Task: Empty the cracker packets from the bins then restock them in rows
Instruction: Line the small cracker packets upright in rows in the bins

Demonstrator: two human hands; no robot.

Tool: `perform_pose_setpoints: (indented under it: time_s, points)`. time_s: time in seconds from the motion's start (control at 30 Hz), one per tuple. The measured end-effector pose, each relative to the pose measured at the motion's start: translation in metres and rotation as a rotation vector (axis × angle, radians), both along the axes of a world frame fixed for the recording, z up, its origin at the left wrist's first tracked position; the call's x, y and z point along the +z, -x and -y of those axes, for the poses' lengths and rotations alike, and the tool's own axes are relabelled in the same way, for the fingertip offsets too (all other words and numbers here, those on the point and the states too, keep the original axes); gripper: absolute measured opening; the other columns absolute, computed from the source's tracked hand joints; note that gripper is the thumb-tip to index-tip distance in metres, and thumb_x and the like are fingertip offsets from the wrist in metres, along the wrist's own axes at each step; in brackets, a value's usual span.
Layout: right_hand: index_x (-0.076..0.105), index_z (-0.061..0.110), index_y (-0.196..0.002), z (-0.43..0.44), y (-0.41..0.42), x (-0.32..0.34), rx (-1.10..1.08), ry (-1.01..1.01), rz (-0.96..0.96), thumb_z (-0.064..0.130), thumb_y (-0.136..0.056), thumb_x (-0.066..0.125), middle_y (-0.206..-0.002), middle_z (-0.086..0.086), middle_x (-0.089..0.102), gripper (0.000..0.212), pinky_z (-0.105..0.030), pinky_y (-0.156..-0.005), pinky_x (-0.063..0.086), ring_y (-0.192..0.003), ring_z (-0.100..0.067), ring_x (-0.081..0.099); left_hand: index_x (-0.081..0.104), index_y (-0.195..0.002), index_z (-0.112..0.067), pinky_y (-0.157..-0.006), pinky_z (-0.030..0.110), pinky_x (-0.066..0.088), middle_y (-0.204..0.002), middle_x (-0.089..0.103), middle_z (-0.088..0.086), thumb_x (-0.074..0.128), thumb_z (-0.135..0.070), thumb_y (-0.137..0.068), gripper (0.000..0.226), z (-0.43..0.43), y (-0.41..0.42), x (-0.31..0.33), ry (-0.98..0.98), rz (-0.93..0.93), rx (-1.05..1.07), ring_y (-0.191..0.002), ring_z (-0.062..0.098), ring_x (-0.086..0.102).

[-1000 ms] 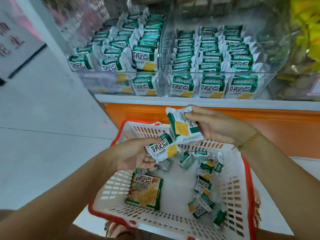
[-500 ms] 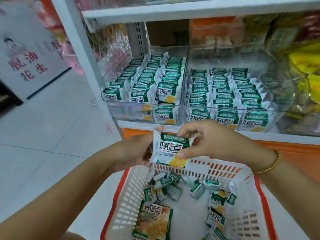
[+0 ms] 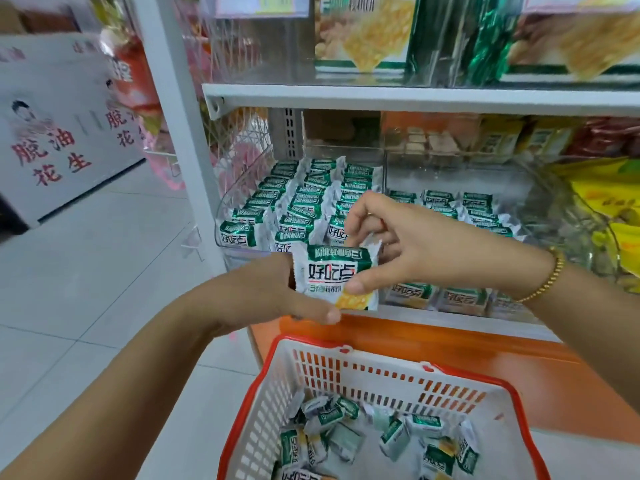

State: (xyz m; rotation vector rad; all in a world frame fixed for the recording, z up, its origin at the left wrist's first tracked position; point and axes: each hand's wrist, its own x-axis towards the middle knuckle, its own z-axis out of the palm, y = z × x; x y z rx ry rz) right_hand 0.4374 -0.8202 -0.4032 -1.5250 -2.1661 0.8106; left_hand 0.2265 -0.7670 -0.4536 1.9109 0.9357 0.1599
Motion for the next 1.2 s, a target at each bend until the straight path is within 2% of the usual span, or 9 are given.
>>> perform_pose_setpoints:
  time_s: [0.17,0.27,0.37,0.47,0.63,0.8,0.9,1.1,1.2]
  points:
    - [0.047,0.029,-0.137,-0.036,0.007,0.028,0.068,-0.041,0.315,0.052,-0.075,0.071,-0.139,0.011,0.050,0.070,-0.011,-0.087,0.039,-0.114,0.001,0.053,0.066,-0.104,-0.022,-0.079,0.038,0.054,-0.095,0.073,-0.006,0.083,-0.031,-0.070,0.039,-0.018,-0.007,0.006,-0.123,0.146,0.209,-0.087,0.012,0.068]
    - [0.057,0.010,-0.129,-0.066,0.006,0.034,-0.007,-0.011,0.421,0.056,-0.076,0.069,-0.135,-0.003,0.056,0.071,-0.026,-0.098,0.042,-0.117,-0.016,0.055,0.058,-0.119,-0.019,-0.088,0.032,0.050,-0.109,0.070,-0.007,0.084,-0.029,-0.069,0.058,-0.035,-0.011,-0.001,-0.137,0.253,0.338,-0.098,0.011,0.066]
    - [0.063,-0.005,-0.111,-0.091,0.004,0.029,-0.064,0.103,0.576,0.062,-0.072,0.069,-0.113,-0.018,0.065,0.078,-0.046,-0.091,0.050,-0.103,-0.037,0.061,0.053,-0.124,-0.016,-0.084,0.022,0.045,-0.112,0.062,-0.001,0.074,-0.025,-0.081,0.048,-0.043,-0.012,-0.011,-0.375,0.135,0.454,-0.102,0.013,0.059]
    - [0.057,0.008,-0.071,-0.109,0.005,0.020,-0.072,0.192,0.678,0.056,-0.076,0.069,-0.065,-0.001,0.054,0.051,-0.028,-0.060,0.043,-0.061,-0.019,0.050,0.066,-0.106,-0.014,-0.079,0.020,0.040,-0.110,0.062,-0.001,0.064,-0.024,-0.089,0.019,-0.044,-0.018,-0.020,-0.679,-0.071,0.336,-0.097,0.012,0.056]
    - [0.050,0.020,-0.067,-0.121,0.014,0.014,-0.068,0.276,0.719,0.049,-0.072,0.077,-0.069,0.007,0.050,0.040,-0.026,-0.066,0.043,-0.067,-0.014,0.047,0.065,-0.113,-0.017,-0.094,0.032,0.043,-0.120,0.055,0.001,0.062,-0.027,-0.090,0.025,-0.048,-0.020,-0.032,-0.757,-0.134,0.238,-0.116,0.020,0.047]
    - [0.044,0.014,-0.069,-0.104,0.030,-0.004,-0.084,0.056,0.932,0.047,-0.074,0.077,-0.070,0.002,0.046,0.047,-0.027,-0.055,0.039,-0.061,-0.013,0.042,0.059,-0.117,-0.019,-0.093,0.036,0.044,-0.120,0.051,0.001,0.062,-0.025,-0.089,0.029,-0.047,-0.017,-0.033,-0.766,-0.153,0.215,-0.117,0.020,0.046]
    - [0.063,0.010,-0.110,-0.093,0.028,-0.015,-0.118,-0.093,0.936,0.046,-0.072,0.079,-0.104,-0.004,0.063,0.055,-0.033,-0.074,0.052,-0.090,-0.020,0.059,0.043,-0.134,-0.016,-0.097,0.037,0.043,-0.133,0.045,0.004,0.060,-0.028,-0.090,0.049,-0.044,-0.017,-0.033,-0.764,-0.181,0.251,-0.124,0.022,0.043]
    - [0.023,0.016,-0.151,-0.060,0.019,-0.051,-0.035,-0.318,0.857,0.002,-0.090,0.056,-0.146,-0.013,0.038,0.072,-0.043,-0.096,0.048,-0.127,-0.029,0.046,0.019,-0.150,-0.007,-0.116,0.028,0.009,-0.159,0.011,0.009,0.046,-0.037,-0.097,0.067,-0.029,-0.025,-0.035,-0.820,-0.328,0.134,-0.146,0.022,0.010]
    - [-0.004,0.009,-0.153,-0.043,0.021,-0.076,-0.050,-0.315,0.916,0.002,-0.093,0.040,-0.161,-0.013,0.004,0.075,-0.042,-0.120,0.015,-0.147,-0.028,0.011,0.009,-0.151,-0.006,-0.117,0.027,-0.001,-0.160,0.000,0.011,0.042,-0.041,-0.097,0.073,-0.023,-0.029,-0.041,-0.846,-0.379,0.109,-0.147,0.022,-0.001]
